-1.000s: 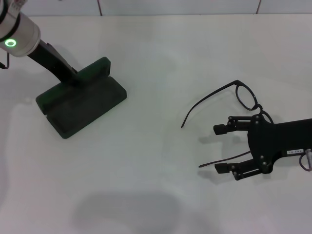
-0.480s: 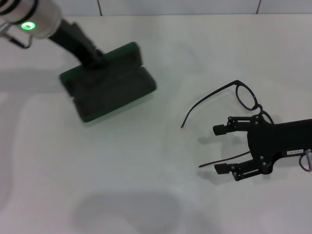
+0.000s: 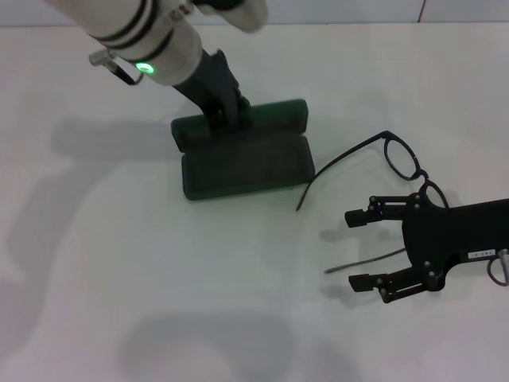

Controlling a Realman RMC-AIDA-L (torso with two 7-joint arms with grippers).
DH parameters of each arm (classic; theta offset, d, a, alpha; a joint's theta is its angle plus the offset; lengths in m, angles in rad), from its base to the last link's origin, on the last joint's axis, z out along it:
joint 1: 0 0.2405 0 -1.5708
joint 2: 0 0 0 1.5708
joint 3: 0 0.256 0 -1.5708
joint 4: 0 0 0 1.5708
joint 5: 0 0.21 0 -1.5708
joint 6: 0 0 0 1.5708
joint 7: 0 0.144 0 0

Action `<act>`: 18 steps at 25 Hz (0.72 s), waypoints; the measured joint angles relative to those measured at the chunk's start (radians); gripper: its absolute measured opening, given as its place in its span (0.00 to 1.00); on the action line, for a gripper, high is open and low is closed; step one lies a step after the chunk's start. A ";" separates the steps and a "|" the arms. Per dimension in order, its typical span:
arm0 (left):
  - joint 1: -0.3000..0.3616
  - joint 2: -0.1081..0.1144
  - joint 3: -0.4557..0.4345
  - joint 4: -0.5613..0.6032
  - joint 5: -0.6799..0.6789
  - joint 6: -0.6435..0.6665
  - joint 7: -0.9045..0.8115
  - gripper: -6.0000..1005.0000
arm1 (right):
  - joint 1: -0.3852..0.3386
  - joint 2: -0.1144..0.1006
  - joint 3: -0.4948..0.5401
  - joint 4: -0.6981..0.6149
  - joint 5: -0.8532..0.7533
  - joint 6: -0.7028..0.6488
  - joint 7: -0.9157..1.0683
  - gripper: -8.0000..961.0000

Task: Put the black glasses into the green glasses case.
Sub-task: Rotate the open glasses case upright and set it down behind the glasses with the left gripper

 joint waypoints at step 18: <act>0.018 -0.001 0.036 0.013 -0.016 0.017 0.056 0.21 | -0.001 0.004 0.000 -0.001 -0.006 -0.002 0.000 0.90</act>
